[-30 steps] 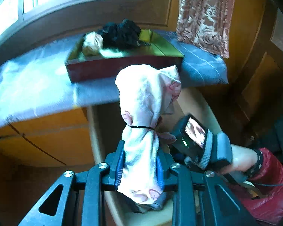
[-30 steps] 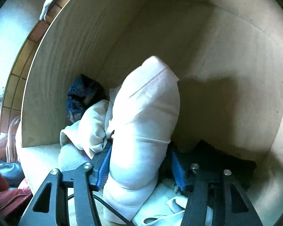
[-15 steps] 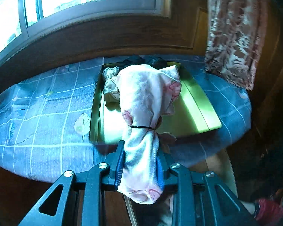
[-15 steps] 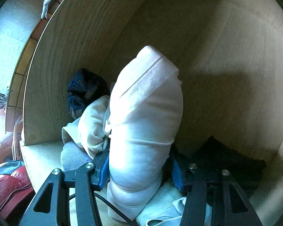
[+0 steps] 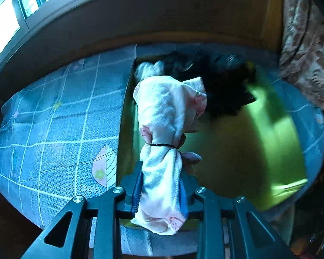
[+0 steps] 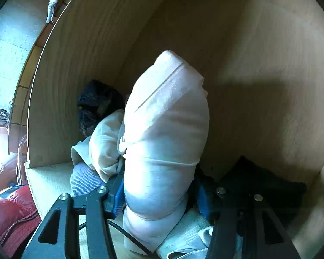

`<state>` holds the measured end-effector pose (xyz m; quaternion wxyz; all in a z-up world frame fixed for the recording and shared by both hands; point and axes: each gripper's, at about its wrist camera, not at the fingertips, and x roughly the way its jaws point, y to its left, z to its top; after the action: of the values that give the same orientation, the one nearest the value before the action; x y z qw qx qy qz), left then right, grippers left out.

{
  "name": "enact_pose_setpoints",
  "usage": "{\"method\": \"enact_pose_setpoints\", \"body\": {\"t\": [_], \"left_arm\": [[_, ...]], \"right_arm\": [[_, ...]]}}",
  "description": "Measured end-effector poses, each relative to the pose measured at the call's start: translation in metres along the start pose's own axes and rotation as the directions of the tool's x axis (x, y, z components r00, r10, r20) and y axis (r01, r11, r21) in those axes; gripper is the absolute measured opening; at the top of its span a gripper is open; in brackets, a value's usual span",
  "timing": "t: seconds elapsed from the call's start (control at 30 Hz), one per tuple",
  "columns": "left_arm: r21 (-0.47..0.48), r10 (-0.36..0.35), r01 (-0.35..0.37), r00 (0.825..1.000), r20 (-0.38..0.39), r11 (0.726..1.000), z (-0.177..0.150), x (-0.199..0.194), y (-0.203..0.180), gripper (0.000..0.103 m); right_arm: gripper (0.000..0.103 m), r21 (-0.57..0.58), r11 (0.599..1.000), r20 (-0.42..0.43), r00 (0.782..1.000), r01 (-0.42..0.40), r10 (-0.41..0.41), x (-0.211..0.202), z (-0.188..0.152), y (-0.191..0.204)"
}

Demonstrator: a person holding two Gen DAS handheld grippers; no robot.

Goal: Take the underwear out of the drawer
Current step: 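Move the left tool over the tray and open it to drop the sock, then move the left tool into the drawer and grasp a light grey sock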

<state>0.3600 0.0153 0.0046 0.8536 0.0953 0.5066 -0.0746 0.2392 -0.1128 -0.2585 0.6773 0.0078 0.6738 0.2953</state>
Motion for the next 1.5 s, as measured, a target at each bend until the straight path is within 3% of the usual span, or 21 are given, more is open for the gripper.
{"method": "enact_pose_setpoints", "body": {"t": [0.2,0.43,0.67,0.83,0.97,1.07,1.2,1.33,1.5], "left_arm": [[-0.001,0.031,-0.031,0.998,-0.063,1.000,-0.004,0.029,-0.001,0.028],[0.035,0.053,-0.052,0.998,-0.042,0.998,-0.012,0.028,-0.006,0.031],[0.006,0.039,-0.039,0.998,0.051,0.999,-0.024,-0.003,-0.002,0.035],[0.039,0.063,-0.070,0.984,0.164,0.997,-0.056,-0.049,-0.010,0.036],[0.063,-0.037,0.026,0.982,0.185,0.998,-0.089,-0.067,-0.015,0.036],[0.103,-0.103,0.089,0.985,0.141,0.991,-0.120,-0.063,-0.031,0.037],[0.174,-0.165,0.158,0.986,0.027,0.972,-0.166,-0.042,-0.062,0.037],[0.252,-0.161,0.185,0.981,-0.111,0.950,-0.203,-0.012,-0.091,0.037],[0.285,-0.145,0.209,0.962,-0.229,0.936,-0.232,0.018,-0.112,0.043]], "right_arm": [[0.054,0.004,1.000,-0.005,1.000,0.000,0.000,0.002,0.001,0.001],[0.054,0.005,1.000,-0.006,1.000,0.003,-0.003,0.009,0.001,0.002],[0.054,0.008,1.000,-0.005,1.000,0.003,-0.003,0.015,0.001,0.004],[0.054,0.005,1.000,-0.006,1.000,0.006,-0.006,0.015,0.002,0.004],[0.050,-0.004,1.000,-0.001,1.000,0.016,-0.016,0.014,0.002,0.006],[0.049,-0.015,0.999,0.025,0.999,0.045,-0.045,0.010,0.001,0.009],[0.049,0.001,0.996,0.075,0.993,0.093,-0.093,0.000,-0.004,0.006],[0.048,0.038,0.990,0.107,0.985,0.133,-0.136,-0.012,-0.012,-0.004],[0.048,0.100,0.989,0.145,0.982,0.110,-0.124,-0.023,-0.024,-0.017]]}}
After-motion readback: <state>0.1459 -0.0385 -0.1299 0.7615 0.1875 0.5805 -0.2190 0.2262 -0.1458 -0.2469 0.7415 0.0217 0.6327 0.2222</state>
